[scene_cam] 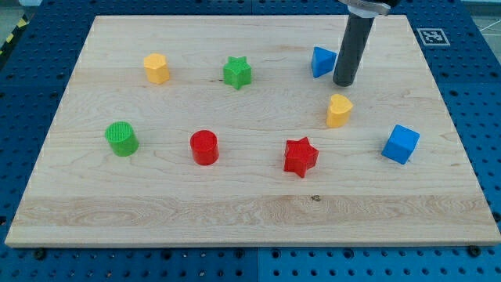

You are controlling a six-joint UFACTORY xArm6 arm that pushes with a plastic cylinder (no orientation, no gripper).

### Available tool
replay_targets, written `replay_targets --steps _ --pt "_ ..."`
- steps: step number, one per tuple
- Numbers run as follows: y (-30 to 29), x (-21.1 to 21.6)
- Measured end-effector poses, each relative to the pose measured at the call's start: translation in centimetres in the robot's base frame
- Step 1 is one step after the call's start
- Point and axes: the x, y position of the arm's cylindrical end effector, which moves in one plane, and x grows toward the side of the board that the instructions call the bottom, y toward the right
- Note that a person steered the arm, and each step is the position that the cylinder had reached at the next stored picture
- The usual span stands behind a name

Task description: Push yellow heart slightly up

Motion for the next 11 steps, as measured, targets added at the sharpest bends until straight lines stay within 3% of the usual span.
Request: replay_targets --steps 1,4,6,8,9,11 --pt "-4.0 3.6" --pt "-6.7 5.2" --pt "-6.0 9.8" --pt "-4.5 10.3" --pt "-0.7 9.5" --pt "-0.2 5.4"
